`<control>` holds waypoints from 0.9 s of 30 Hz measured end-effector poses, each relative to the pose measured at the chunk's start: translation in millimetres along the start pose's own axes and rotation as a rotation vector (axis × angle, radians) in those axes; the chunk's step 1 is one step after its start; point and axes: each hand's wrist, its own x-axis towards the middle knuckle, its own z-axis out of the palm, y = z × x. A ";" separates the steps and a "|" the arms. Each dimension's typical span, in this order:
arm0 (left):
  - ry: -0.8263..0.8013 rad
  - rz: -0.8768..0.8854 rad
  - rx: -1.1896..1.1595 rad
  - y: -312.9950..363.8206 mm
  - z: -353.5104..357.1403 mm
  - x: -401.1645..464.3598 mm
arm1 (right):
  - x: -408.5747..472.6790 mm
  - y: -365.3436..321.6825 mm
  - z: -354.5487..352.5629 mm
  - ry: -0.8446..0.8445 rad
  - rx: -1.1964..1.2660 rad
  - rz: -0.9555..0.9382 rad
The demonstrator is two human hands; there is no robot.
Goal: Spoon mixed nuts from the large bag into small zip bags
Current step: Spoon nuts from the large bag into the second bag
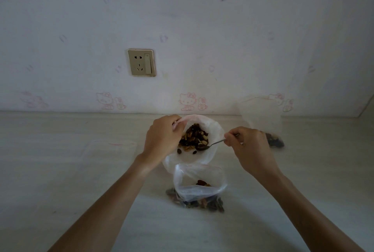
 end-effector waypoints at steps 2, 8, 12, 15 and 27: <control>-0.007 -0.005 -0.017 -2.0 0.0 0.1 | 0.3 -0.4 0.0 0.006 -0.007 0.003; -0.005 -0.021 -0.021 -4.4 0.9 -0.2 | 4.1 1.7 -10.5 0.001 -0.009 0.007; -0.007 -0.016 -0.022 -3.2 0.6 -0.2 | 5.6 0.2 -11.6 -0.032 -0.006 0.031; -0.006 -0.015 -0.021 -3.0 0.5 -0.4 | 5.8 -3.7 -11.1 -0.045 -0.057 0.015; -0.021 0.040 -0.056 -3.4 2.8 0.1 | 3.3 2.3 18.0 0.032 0.118 0.050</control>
